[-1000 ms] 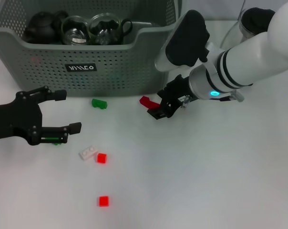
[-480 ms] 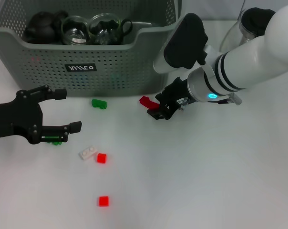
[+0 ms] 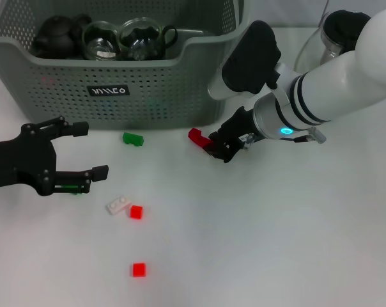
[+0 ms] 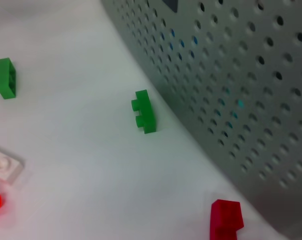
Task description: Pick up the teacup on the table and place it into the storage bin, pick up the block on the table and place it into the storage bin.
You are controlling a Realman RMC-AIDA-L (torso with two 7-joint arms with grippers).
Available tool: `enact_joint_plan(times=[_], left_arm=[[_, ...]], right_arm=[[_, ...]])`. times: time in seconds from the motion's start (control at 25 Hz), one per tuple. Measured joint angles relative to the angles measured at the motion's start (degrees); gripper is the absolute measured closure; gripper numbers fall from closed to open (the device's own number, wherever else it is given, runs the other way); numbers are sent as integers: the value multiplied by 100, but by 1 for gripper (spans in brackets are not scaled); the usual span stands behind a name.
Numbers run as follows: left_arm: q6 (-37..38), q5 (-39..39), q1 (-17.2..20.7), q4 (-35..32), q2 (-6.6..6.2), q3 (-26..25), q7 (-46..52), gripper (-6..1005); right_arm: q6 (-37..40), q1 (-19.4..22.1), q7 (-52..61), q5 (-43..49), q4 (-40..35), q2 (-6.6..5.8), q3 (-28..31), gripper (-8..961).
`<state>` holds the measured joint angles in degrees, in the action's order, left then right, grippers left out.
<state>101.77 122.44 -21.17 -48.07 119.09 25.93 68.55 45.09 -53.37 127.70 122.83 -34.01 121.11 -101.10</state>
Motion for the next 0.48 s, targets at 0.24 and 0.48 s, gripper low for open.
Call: enact_joint_plan(times=[0.24, 0.48], left_arm=[[9, 0, 8, 0, 0, 0, 0, 48], [41, -32, 21, 0, -7, 0, 0, 49]], right_arm=[[15, 3, 0, 3, -14, 0, -2, 745], [254, 105, -35, 7, -251, -24, 12, 746]])
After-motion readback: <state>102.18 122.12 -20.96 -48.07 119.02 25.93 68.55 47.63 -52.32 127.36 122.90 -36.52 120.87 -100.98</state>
